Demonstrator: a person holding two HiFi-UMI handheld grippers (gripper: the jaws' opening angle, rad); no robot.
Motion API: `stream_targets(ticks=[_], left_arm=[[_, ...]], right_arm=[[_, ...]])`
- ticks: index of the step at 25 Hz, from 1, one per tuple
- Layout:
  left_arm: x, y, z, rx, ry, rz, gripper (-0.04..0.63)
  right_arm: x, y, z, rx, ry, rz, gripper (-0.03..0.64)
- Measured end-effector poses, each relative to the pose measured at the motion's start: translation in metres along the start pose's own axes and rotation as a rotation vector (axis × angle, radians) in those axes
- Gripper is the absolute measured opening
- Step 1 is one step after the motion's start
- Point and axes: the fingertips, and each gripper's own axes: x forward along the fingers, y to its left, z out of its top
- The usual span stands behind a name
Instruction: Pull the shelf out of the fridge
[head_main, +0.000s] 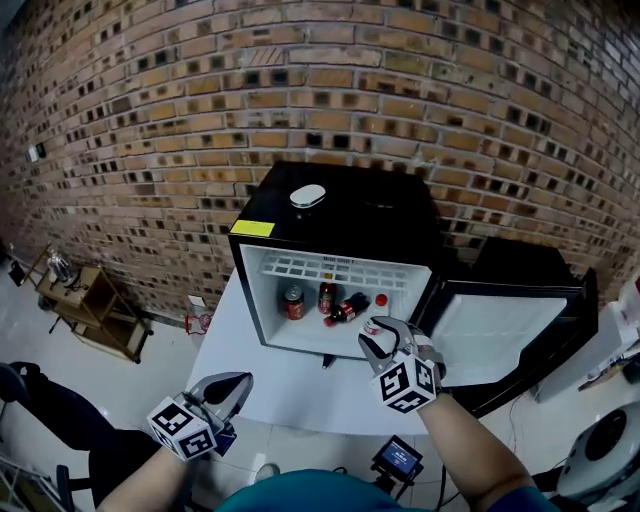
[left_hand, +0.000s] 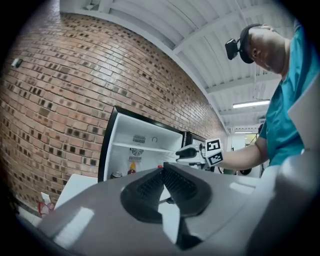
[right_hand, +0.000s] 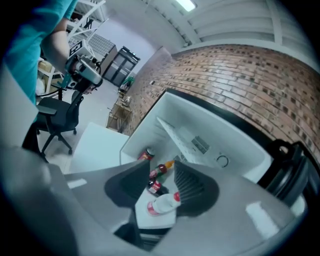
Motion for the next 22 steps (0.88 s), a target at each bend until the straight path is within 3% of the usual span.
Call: stream_targets(ticks=[6, 11, 16, 22], left_arm=[[0.038, 0.026, -0.004, 0.0, 0.031, -0.138, 0.0], [0.061, 0.044, -0.012, -0.001, 0.048, -0.197, 0.0], [0.066, 0.053, -0.023, -0.019, 0.076, -0.203, 0.0], [0.059, 0.058, -0.032, -0.037, 0.088, -0.188, 0.0]], right_arm=[[0.048, -0.008, 0.004, -0.082, 0.098, -0.078, 0.17], [0.079, -0.025, 0.004, -0.184, 0.175, -0.177, 0.202], [0.109, -0.049, -0.003, -0.324, 0.261, -0.241, 0.228], [0.141, -0.071, -0.024, -0.449, 0.374, -0.254, 0.252]])
